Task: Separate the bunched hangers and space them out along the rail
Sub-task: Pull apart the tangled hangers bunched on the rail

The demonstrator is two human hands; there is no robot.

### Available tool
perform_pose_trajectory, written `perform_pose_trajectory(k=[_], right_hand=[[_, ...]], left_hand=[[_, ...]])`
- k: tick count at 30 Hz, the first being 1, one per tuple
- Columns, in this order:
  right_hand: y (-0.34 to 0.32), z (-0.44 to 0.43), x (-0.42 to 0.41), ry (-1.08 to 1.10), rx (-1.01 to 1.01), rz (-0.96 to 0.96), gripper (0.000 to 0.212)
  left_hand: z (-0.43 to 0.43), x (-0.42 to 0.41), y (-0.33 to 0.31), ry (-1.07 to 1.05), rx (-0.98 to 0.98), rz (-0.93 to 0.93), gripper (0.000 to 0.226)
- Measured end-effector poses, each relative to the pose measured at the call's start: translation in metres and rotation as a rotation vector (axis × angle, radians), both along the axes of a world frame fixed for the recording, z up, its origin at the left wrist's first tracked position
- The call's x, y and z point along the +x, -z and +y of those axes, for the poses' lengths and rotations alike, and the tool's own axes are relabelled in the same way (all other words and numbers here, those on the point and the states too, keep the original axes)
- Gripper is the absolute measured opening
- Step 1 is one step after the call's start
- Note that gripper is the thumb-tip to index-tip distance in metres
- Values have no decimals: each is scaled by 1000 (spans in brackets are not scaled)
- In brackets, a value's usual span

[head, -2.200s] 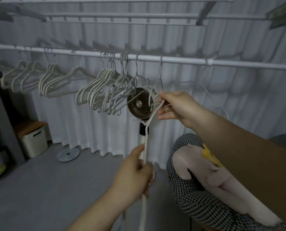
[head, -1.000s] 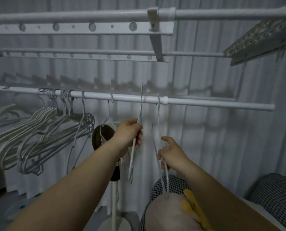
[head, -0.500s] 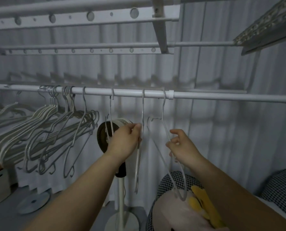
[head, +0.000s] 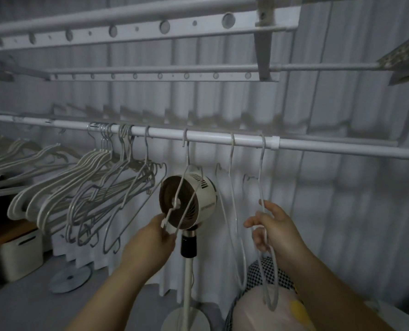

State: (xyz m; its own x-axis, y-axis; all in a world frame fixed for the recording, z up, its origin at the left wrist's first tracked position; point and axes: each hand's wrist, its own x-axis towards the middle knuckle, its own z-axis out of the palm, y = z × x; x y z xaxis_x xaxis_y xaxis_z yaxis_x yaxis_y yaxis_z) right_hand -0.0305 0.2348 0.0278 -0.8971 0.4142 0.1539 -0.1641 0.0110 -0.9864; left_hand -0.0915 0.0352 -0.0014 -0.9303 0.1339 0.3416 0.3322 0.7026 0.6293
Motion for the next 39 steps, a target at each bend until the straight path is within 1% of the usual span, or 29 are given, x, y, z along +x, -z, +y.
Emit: perform_pose_trajectory(k=[3,6,8,10,12,13,16,20,23,26,28,30,32,33,34,36,38,39], right_hand=[[1,-2,4,6,-16,41,47],[0,-2,8,9,13,42,47],[0,-1,10,22,22,49,47],[0,-1,11,26,6,55,47],[1,-3,13,29,-13,53,46],[1,-3,13,26,-18,50,46],[1,-5,13,15,-13,51,45],[0,-5,14,-7,11,39,47],[2,-3,16,-27,28,41,46],[10,-1,21,-24,49,59,41],[15,2,25,61,151,80,38],[16,10,27,243,315,153,36],[5,9,34,370,499,263,43],[-4,2,40,372,601,325,45],[-13,-8,44,343,708,374,44],[-30,-35,50,208,919,429,43],[-41,-66,48,44,1085,413,38],[-44,-81,45,-28,1152,392,40]], left_hand=[[4,-5,4,117,132,-45,24],[8,-2,-3,163,410,-39,16],[10,0,-12,166,577,-33,19],[11,0,-22,169,648,-37,23],[14,-3,-33,157,674,-30,23],[16,-4,-39,138,657,-17,23],[24,-14,-58,81,549,3,29],[35,-29,-71,4,419,-79,39],[31,-29,-65,4,462,-93,37],[9,-11,-44,16,532,-110,25],[-15,6,-27,9,568,-116,22],[-40,22,-13,-13,542,-103,24],[-65,38,-4,-25,520,-100,26],[-77,45,-2,-23,521,-105,28],[-90,53,0,-16,522,-110,29],[-114,67,0,1,516,-117,30],[-136,81,-1,24,500,-108,29],[-147,89,-1,35,481,-102,29]])
